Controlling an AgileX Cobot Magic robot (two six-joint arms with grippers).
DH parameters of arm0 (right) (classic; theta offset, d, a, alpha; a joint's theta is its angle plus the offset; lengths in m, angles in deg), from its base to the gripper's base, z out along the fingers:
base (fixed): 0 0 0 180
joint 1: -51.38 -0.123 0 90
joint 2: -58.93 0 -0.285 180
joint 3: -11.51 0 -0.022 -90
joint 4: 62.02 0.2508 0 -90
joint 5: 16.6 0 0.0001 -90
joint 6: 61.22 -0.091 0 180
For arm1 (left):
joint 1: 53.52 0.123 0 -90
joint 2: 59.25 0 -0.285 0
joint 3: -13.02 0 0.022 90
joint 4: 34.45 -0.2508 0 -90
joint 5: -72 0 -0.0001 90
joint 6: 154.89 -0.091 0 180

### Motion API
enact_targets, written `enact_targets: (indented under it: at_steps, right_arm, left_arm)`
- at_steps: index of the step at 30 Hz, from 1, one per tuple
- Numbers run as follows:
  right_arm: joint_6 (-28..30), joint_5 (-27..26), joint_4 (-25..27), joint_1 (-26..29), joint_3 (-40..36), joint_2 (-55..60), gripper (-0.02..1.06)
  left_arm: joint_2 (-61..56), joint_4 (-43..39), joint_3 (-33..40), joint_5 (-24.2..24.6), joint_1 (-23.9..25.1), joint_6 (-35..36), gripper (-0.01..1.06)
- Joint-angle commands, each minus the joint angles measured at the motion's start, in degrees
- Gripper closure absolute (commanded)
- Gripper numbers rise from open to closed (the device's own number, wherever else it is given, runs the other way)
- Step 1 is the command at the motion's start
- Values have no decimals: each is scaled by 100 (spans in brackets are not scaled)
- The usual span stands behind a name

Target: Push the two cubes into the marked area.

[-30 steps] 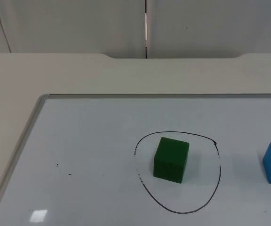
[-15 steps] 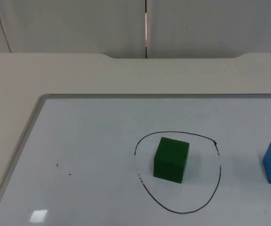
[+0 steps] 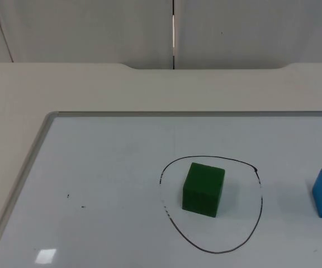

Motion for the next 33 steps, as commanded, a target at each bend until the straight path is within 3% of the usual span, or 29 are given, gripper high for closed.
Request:
enact_targets:
  at_steps: [1, 14, 27, 33]
  right_arm:
    - [11, -65, 35, 42, -29, -23, -1]
    - [-96, -134, 33, 42, 27, 26, -1]
    - [-196, -492, 185, 42, 960, 2268, 1]
    - [-196, -749, 185, 42, 1369, 3588, 12]
  left_arm:
    - [-26, -37, 26, 13, -23, 2, 105]
    - [-26, -48, 26, 13, -23, 2, 105]
    - [-26, -48, 26, 13, -23, 2, 105]
    - [-26, -48, 26, 13, -23, 2, 105]
